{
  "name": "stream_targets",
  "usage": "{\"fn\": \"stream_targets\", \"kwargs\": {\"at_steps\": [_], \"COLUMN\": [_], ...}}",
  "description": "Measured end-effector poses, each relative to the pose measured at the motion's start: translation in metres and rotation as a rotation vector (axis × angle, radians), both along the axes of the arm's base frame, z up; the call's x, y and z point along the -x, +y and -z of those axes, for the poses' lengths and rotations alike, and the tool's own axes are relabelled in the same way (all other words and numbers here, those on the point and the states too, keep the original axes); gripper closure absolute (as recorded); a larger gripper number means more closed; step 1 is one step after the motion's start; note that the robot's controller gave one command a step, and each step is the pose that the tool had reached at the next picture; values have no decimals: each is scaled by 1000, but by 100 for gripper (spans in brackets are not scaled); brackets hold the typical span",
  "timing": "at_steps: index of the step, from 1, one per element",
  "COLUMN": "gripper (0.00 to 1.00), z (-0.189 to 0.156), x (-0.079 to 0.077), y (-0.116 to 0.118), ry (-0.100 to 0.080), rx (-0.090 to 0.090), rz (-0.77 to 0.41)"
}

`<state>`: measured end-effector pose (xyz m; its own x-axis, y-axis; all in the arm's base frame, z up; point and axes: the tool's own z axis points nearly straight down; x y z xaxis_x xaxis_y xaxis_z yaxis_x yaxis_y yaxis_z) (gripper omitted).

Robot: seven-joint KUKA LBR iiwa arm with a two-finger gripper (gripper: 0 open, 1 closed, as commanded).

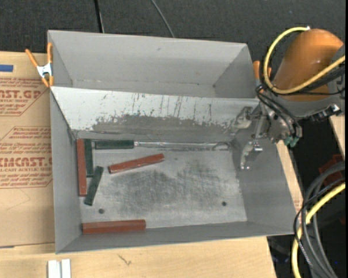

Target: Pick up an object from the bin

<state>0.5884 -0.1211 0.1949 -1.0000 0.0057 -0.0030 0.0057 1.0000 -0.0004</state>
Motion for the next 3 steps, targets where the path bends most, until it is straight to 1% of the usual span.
{"fn": "stream_targets", "kwargs": {"at_steps": [1, 2, 3], "gripper": [100, 0, 100], "z": [0, 0, 0], "x": [0, 0, 0], "y": [0, 0, 0], "ry": [0, 0, 0], "rx": [0, 0, 0], "rz": [0, 0, 0]}}
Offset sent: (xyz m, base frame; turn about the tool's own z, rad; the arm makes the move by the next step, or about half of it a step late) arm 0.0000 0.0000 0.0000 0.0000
